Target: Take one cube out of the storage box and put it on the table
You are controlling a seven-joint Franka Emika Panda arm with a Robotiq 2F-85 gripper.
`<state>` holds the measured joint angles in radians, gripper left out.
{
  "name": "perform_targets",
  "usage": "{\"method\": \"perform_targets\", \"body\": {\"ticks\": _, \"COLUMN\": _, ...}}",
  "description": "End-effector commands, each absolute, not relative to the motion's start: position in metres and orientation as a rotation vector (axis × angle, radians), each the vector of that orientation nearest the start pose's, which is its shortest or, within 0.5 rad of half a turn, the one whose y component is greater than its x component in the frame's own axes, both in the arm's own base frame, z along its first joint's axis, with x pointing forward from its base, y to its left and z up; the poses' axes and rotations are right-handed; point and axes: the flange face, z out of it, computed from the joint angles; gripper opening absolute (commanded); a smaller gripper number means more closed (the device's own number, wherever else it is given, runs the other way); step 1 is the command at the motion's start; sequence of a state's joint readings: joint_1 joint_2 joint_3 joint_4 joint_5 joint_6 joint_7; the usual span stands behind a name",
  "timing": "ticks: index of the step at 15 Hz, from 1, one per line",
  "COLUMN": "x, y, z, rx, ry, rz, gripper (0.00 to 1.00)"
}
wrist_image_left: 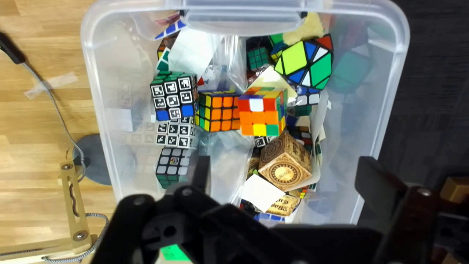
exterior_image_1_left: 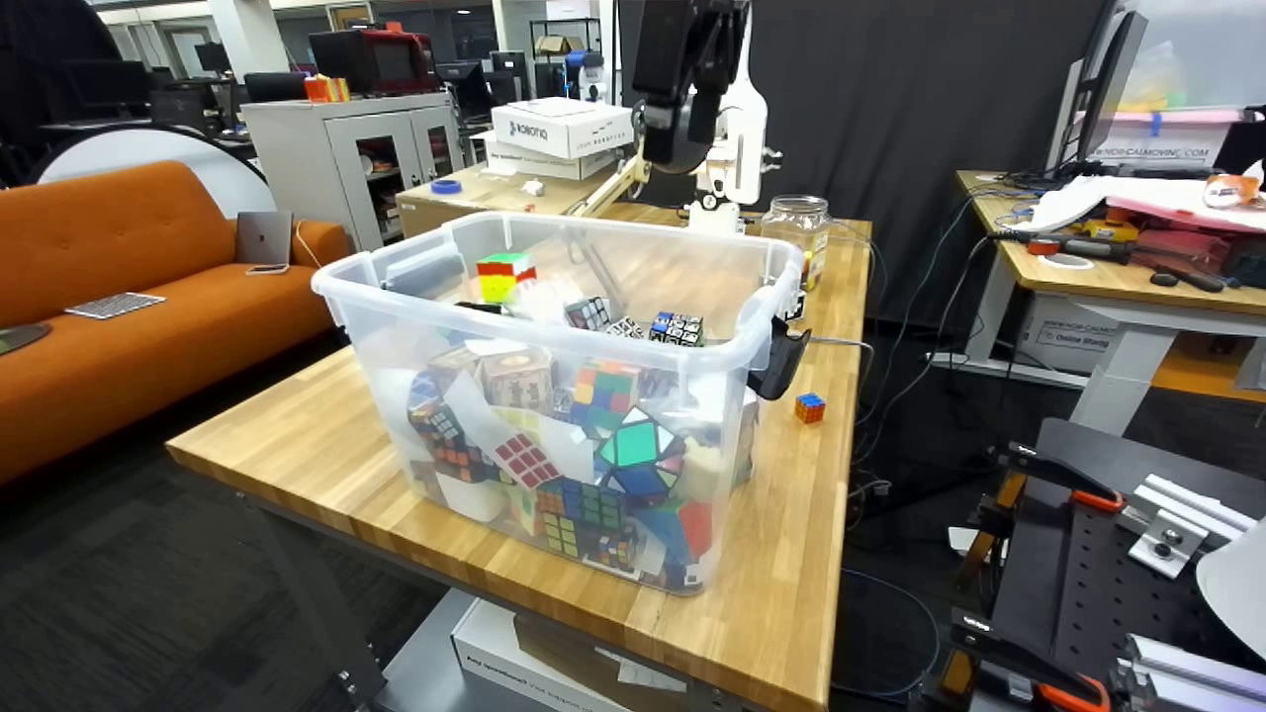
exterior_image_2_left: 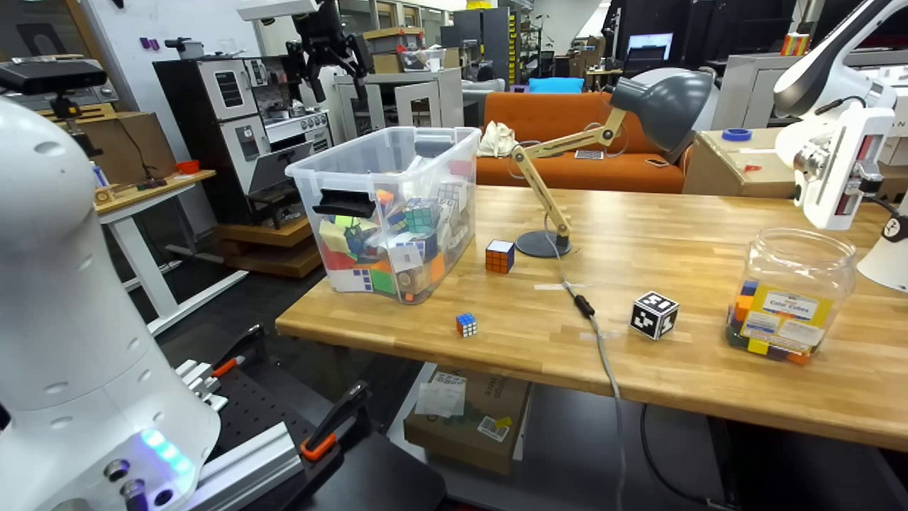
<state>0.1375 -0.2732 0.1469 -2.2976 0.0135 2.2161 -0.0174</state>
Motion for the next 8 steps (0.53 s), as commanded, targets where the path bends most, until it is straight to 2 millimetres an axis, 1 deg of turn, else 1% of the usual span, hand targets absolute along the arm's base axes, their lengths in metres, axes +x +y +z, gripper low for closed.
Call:
{"method": "perform_targets", "body": {"ticks": 1, "x": 0.489, "y": 0.134, "z": 0.468, "rx": -3.083, "ry": -0.427, "rz": -0.364, "gripper": 1.0}}
{"method": "perform_targets", "body": {"ticks": 3, "x": 0.5, "y": 0.136, "z": 0.454, "rx": -3.071, "ry": -0.437, "rz": -0.351, "gripper": 1.0}}
{"method": "perform_targets", "body": {"ticks": 4, "x": 0.505, "y": 0.14, "z": 0.446, "rx": -3.061, "ry": -0.459, "rz": -0.334, "gripper": 1.0}}
{"method": "perform_targets", "body": {"ticks": 8, "x": 0.526, "y": 0.162, "z": 0.42, "rx": -3.034, "ry": -0.514, "rz": -0.281, "gripper": 1.0}}
